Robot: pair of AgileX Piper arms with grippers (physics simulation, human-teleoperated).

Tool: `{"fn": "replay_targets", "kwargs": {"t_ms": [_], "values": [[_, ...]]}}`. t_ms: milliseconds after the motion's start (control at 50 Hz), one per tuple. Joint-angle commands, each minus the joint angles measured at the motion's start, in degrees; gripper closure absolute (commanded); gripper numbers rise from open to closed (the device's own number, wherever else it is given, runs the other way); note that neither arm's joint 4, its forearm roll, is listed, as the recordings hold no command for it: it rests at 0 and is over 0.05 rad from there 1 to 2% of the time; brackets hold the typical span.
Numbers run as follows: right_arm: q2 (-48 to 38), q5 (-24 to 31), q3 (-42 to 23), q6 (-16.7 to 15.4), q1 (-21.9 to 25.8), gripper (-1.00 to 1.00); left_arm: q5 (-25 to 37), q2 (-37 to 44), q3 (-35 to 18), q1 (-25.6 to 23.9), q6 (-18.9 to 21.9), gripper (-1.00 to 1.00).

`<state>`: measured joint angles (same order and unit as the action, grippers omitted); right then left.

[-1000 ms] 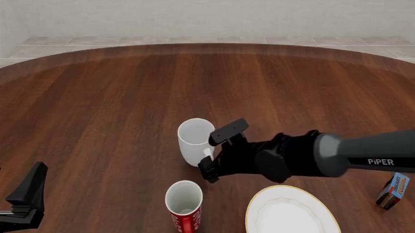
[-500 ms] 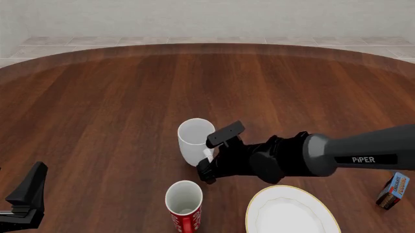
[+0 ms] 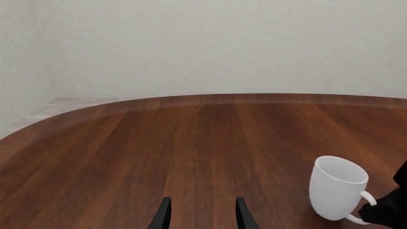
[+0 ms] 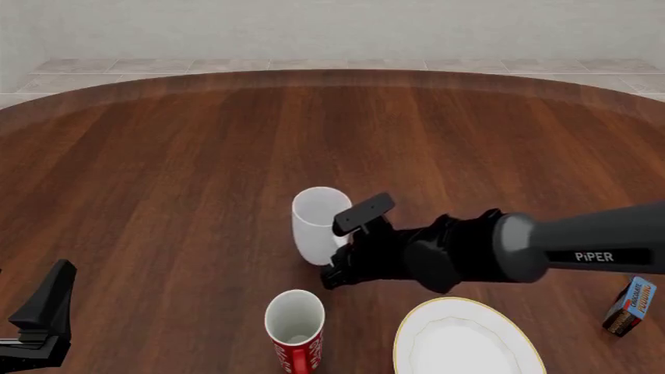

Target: Put the white mug on the plate.

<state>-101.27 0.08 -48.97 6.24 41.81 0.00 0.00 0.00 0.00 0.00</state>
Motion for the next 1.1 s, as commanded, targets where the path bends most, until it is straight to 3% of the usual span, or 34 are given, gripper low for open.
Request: {"fn": "replay_targets", "kwargs": {"t_ms": [20, 1100], "values": [[2.1, 1.6, 0.3, -1.2, -0.7, 1.00, 0.0, 0.0, 0.0, 0.0, 0.0, -1.00], [27.3, 11.3, 12.6, -5.2, -3.6, 1.00, 0.0, 0.0, 0.0, 0.0, 0.0, -1.00]]}}
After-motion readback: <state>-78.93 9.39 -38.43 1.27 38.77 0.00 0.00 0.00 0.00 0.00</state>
